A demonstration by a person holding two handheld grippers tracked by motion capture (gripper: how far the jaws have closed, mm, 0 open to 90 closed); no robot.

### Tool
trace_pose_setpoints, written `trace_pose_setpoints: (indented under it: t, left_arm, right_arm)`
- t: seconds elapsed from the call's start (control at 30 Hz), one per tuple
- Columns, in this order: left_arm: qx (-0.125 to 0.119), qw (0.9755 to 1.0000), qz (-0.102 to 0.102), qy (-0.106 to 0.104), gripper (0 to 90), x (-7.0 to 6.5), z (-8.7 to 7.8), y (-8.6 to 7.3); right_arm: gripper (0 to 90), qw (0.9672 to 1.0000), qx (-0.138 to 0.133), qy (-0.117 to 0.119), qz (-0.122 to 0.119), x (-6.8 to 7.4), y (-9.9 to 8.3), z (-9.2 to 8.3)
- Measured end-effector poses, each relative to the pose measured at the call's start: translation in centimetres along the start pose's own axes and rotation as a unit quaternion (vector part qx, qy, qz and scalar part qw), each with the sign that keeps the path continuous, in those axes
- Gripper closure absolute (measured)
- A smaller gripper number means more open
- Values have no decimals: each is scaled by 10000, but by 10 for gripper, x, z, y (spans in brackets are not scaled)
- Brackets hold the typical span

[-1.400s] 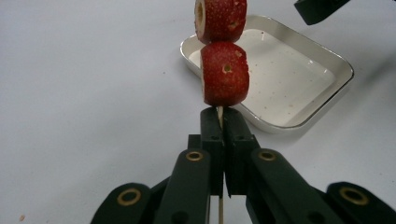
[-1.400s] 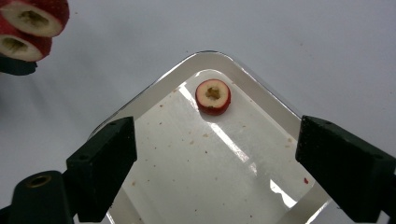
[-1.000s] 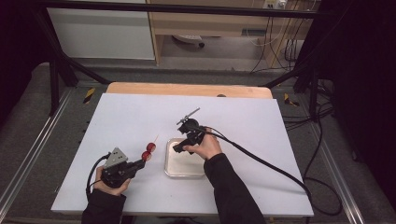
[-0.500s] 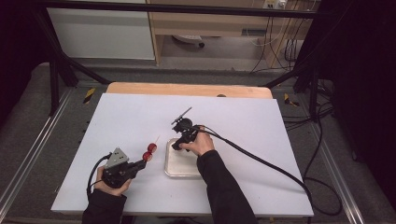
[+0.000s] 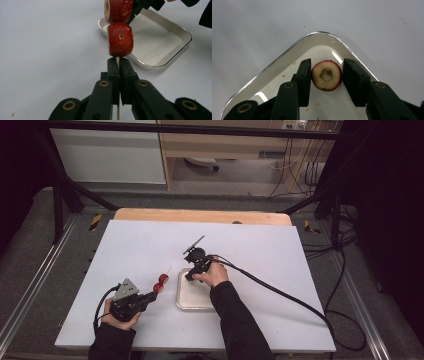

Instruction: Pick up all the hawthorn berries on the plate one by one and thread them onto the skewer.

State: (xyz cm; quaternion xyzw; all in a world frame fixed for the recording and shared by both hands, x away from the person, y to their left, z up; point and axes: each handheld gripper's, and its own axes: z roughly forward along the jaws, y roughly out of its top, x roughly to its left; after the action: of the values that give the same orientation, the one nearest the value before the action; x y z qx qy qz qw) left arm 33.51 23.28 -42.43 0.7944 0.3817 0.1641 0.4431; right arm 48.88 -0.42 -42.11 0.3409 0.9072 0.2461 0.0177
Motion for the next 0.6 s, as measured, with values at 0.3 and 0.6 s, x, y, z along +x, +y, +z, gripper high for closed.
trace_pose_setpoints:
  t: [0.3, 0.6]
  left_arm:
    - [-25, 10000, -2, -2, 880, -1, 0, 0]
    - [-45, 10000, 29, -2, 880, -4, -1, 1]
  right_arm:
    - [616, 9999, -67, 17, 134, -1, 0, -6]
    - [617, 9991, -388, 81, 118, 12, -4, -36]
